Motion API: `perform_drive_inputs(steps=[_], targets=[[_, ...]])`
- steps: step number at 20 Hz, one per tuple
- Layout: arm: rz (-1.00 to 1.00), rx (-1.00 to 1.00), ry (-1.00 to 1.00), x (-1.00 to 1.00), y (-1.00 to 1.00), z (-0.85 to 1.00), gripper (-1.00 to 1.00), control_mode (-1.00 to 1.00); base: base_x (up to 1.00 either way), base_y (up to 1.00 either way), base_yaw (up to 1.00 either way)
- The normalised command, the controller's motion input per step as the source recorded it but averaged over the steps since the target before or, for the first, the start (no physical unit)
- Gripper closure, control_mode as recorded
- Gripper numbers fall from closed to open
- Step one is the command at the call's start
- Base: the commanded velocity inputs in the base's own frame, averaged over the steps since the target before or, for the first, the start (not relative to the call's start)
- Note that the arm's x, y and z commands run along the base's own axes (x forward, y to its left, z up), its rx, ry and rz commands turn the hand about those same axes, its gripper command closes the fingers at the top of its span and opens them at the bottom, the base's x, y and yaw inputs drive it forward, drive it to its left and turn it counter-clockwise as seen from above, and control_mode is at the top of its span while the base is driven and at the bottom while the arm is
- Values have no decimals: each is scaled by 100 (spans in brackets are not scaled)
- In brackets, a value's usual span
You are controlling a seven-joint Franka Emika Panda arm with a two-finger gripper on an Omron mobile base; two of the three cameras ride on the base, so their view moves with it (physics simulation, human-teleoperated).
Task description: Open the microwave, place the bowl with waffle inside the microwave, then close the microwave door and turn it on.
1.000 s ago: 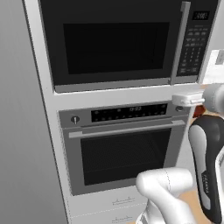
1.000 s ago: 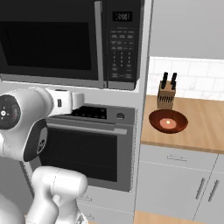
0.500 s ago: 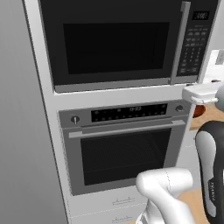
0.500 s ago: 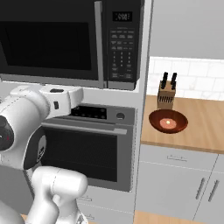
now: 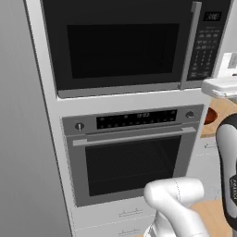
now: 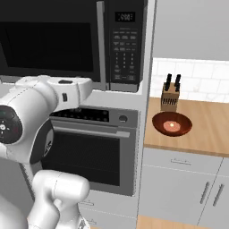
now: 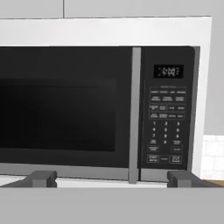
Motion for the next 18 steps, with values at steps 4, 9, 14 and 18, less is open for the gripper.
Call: perform_drive_inputs(steps=[4,9,14,18], targets=[[-4,0,0,15,0,6,-100,-100,0,0,0],[-10,2,5,45,0,20,-100,-100,0,0,0],[-4,4,15,53,-3,26,-100,-100,0,0,0],[0,0,1,18,0,10,-100,-100,0,0,0]])
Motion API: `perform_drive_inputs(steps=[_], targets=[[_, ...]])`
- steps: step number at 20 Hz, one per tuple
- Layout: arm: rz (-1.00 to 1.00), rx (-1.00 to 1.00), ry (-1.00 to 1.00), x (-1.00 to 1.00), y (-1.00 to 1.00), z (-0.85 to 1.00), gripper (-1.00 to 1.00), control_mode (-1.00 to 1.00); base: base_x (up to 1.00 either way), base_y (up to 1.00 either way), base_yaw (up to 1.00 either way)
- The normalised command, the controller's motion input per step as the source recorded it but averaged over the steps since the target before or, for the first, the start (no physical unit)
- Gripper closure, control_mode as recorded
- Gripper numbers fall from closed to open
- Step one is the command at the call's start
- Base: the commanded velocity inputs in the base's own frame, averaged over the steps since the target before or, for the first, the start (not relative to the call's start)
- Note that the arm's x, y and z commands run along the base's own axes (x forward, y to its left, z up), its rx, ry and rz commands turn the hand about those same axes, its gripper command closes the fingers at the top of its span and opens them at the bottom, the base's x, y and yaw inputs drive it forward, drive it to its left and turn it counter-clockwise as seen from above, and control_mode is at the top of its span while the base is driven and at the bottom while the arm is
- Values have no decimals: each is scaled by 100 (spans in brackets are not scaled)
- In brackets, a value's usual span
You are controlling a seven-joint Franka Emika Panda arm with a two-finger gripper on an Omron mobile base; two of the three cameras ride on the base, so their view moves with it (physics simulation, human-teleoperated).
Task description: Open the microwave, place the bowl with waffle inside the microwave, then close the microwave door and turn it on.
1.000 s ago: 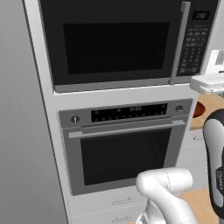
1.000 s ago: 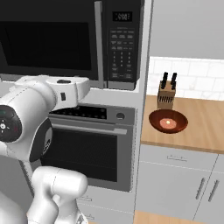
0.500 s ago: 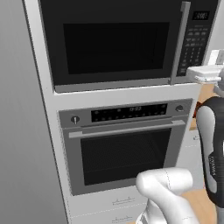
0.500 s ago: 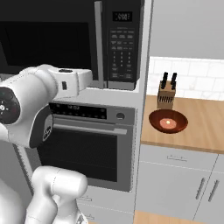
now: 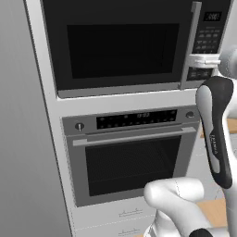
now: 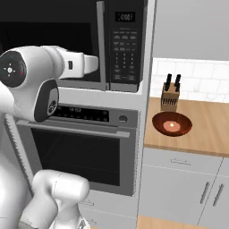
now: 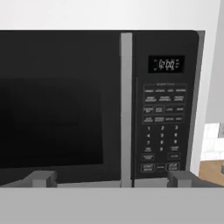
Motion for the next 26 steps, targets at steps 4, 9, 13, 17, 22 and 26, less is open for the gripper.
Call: perform_drive_inputs(steps=[4,9,13,17,22,26], targets=[[0,2,0,18,-4,2,-100,-100,0,0,0],[0,2,4,36,-14,0,-100,-100,0,0,0],[0,0,2,50,-20,0,-100,-100,0,0,0],[1,2,0,65,-24,-5,-100,-100,0,0,0],[3,1,0,60,-9,-9,-100,-100,0,0,0],[2,0,0,51,0,-7,-100,-100,0,0,0]])
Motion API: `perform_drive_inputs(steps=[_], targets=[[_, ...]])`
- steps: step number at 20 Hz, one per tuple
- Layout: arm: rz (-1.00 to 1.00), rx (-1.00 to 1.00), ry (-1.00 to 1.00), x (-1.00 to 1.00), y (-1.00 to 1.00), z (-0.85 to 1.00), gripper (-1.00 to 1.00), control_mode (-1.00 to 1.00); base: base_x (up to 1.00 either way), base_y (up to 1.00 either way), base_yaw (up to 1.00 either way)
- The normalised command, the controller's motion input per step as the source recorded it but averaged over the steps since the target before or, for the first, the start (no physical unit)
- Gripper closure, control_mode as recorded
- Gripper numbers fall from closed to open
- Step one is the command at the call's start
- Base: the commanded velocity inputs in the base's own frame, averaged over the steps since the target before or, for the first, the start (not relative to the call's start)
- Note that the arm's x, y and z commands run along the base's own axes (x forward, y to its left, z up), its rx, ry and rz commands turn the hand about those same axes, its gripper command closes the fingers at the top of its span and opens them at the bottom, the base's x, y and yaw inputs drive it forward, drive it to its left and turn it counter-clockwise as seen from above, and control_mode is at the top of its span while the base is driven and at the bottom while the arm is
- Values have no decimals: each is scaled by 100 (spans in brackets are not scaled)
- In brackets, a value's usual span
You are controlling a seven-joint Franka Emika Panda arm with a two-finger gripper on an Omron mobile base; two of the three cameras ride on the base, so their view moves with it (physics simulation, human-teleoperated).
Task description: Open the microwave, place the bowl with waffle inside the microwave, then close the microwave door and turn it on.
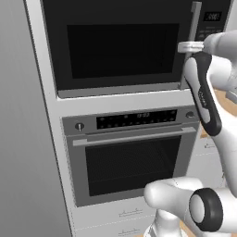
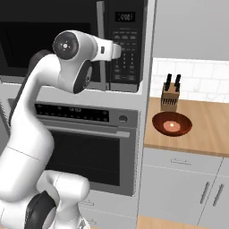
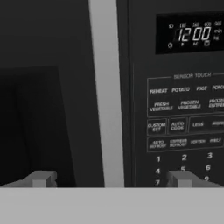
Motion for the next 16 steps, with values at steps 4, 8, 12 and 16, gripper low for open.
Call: perform_drive_inputs(steps=[4,8,12,16], targets=[[0,0,0,51,0,-5,-100,-100,0,0,0],[0,0,0,52,0,-4,-100,-100,0,0,0],[1,0,0,53,0,-9,-100,-100,0,0,0],[3,0,0,52,-1,-10,-100,-100,0,0,0]])
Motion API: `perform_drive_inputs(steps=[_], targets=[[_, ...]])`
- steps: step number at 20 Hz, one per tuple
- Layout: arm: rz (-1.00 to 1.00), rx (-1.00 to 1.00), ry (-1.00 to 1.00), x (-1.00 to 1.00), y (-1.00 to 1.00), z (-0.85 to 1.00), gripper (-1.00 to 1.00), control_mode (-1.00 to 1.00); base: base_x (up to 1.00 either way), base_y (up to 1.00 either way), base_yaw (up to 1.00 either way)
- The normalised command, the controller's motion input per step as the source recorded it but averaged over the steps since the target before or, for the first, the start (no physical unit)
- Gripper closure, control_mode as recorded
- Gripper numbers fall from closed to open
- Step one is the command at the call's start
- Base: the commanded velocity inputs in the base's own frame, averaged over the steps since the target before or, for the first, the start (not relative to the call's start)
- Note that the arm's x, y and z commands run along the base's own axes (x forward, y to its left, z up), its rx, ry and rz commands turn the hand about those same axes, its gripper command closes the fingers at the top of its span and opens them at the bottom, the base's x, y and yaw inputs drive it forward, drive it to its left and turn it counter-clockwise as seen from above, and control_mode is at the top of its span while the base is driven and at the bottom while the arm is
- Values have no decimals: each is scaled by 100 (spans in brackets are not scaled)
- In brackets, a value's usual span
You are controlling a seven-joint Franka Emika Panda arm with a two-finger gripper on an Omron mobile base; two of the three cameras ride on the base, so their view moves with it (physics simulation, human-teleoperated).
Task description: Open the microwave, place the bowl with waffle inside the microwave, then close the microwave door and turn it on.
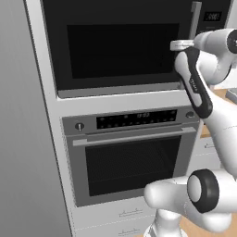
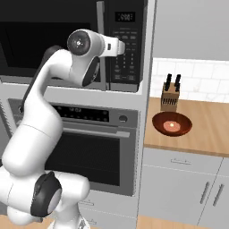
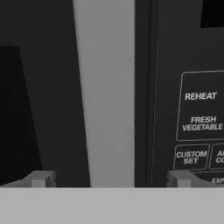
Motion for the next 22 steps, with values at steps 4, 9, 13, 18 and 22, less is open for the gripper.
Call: perform_drive_inputs(steps=[4,9,13,18,22], targets=[[6,0,0,58,-4,-17,-100,-100,0,0,0],[6,0,-10,43,0,-40,100,-100,0,0,0],[1,0,-1,6,0,-4,100,-100,0,0,0],[0,0,0,-15,0,0,100,-100,0,0,0],[3,0,-2,-79,0,0,100,-100,0,0,0]])
